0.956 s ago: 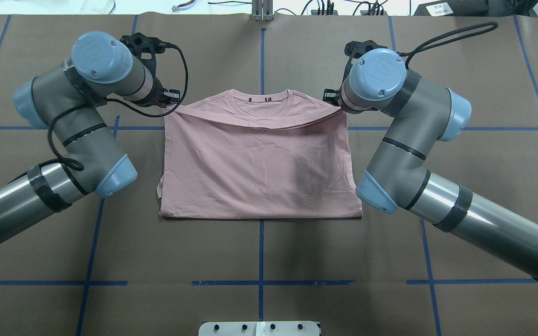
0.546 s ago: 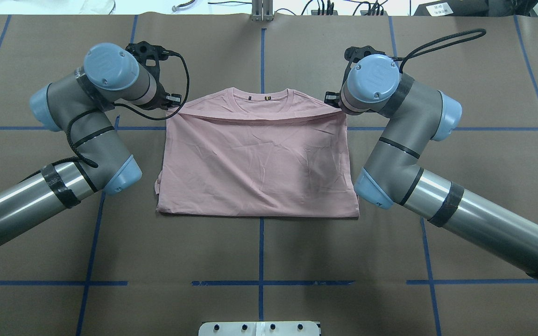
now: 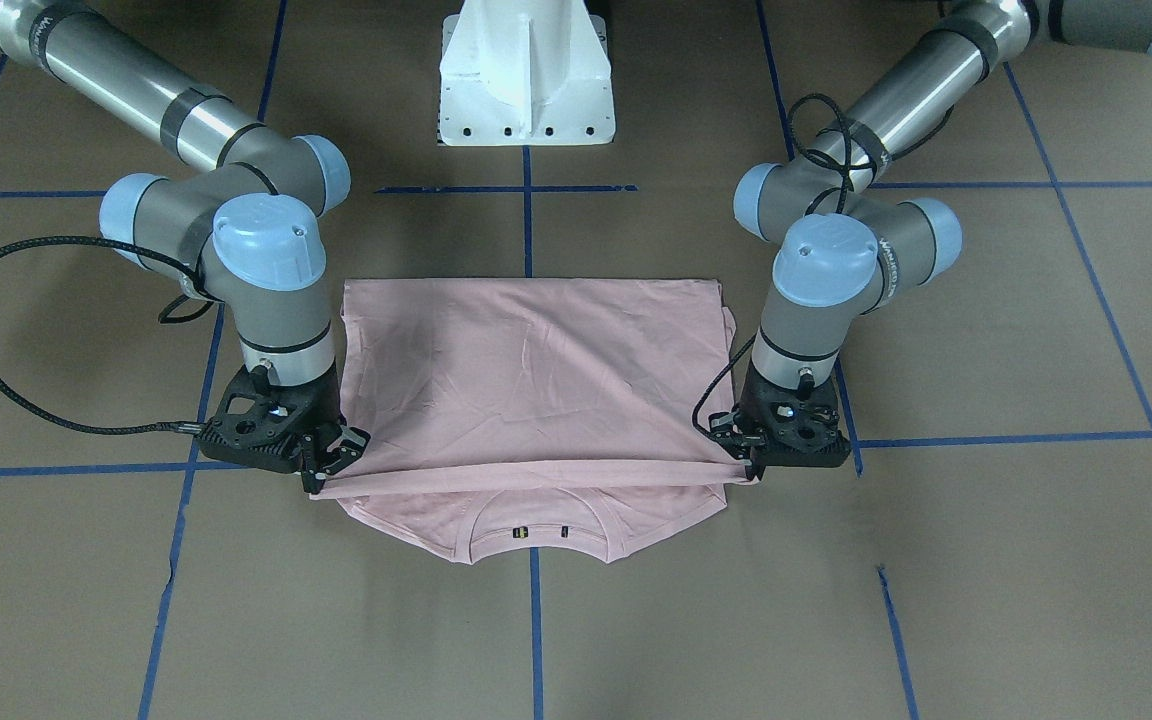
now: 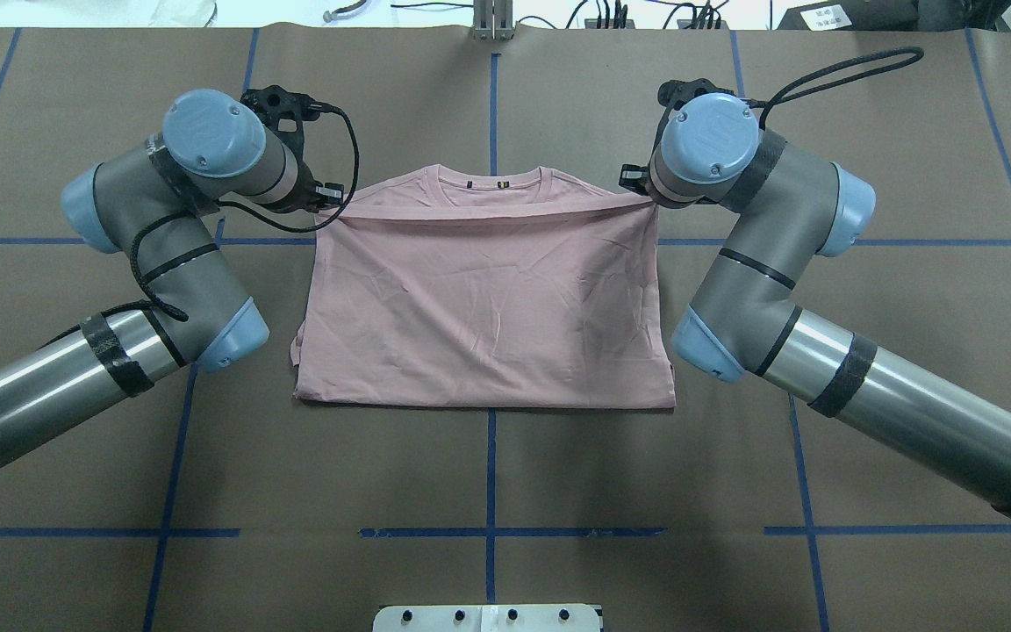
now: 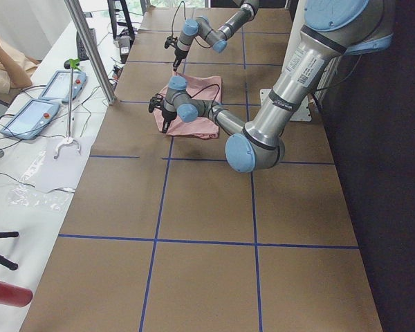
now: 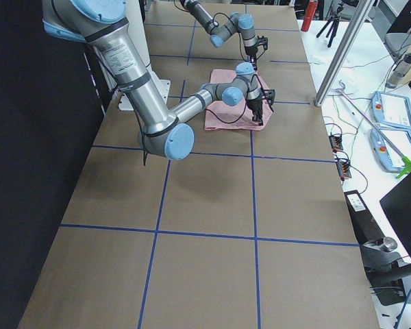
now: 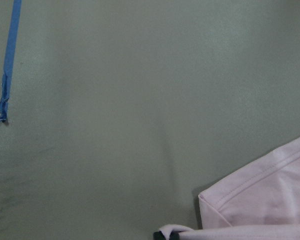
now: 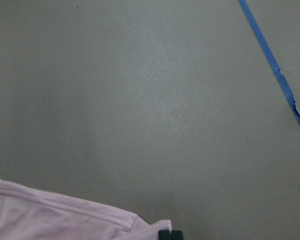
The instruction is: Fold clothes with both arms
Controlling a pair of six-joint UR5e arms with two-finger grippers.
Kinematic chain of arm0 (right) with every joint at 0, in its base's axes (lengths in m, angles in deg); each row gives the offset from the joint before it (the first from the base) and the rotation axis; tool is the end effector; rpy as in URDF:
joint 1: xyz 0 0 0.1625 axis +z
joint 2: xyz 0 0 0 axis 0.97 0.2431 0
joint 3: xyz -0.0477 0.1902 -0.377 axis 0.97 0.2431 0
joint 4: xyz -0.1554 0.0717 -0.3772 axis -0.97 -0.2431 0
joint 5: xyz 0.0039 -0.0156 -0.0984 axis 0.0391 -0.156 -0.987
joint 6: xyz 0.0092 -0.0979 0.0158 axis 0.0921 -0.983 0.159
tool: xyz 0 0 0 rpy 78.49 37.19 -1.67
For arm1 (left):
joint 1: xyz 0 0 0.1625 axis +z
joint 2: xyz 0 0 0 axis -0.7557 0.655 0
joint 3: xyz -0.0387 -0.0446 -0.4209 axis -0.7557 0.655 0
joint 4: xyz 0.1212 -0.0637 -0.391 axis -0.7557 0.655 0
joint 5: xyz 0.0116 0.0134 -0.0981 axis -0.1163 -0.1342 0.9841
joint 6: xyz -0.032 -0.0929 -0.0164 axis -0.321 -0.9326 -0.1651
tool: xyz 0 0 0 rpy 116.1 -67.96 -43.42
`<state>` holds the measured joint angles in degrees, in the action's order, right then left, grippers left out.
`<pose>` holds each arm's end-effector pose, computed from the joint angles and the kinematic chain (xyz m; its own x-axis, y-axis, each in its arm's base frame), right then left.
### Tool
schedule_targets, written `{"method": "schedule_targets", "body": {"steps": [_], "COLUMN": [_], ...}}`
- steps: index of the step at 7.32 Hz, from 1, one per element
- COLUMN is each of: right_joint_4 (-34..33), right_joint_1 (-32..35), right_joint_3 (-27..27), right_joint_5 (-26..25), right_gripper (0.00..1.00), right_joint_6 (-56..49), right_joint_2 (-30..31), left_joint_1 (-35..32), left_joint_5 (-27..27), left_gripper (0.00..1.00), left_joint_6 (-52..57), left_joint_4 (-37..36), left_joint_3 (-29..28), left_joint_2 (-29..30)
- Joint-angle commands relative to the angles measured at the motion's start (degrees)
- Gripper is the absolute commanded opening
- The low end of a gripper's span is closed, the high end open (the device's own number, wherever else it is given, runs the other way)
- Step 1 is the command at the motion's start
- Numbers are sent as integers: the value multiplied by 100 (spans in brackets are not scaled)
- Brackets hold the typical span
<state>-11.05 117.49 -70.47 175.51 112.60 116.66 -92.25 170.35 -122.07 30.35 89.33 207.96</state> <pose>-0.4670 -0.5827 0.3302 0.7111 0.2508 0.6568 -0.4415 0.8863 0.1396 0.4703 -0.5956 0.3477 0.7218 0.0760 -0.6880 0.1847 0.9368 0.2972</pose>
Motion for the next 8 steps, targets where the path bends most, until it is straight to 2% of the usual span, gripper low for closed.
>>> {"method": "schedule_targets", "body": {"steps": [1, 2, 3, 4, 6, 7, 8], "right_joint_4": [5, 5, 5, 23, 32, 23, 23], "right_joint_1": [19, -16, -16, 36, 508, 563, 564], "right_joint_3": [120, 173, 182, 121, -176, -648, -966], "right_joint_5": [1, -34, -60, 9, 1129, 1239, 1240], "right_gripper": [0, 99, 100, 100, 100, 100, 100], "right_joint_6": [-42, -68, -208, -635, -1489, -1753, -1782], "right_joint_2": [-9, -9, -43, -52, 183, 550, 754], "left_joint_1": [1, 1, -7, -16, 10, 36, 298], "left_joint_5": [0, 9, 9, 61, 96, 366, 378], "left_gripper": [0, 72, 100, 100, 100, 100, 100], "left_joint_6": [-5, 21, 13, 91, 399, 278, -202], "left_joint_4": [0, 9, 122, 132, 97, 166, 185], "left_joint_3": [4, 30, 144, 571, 1651, 2083, 2653], "left_joint_2": [1, -25, -69, -304, -988, -1410, -1867]}}
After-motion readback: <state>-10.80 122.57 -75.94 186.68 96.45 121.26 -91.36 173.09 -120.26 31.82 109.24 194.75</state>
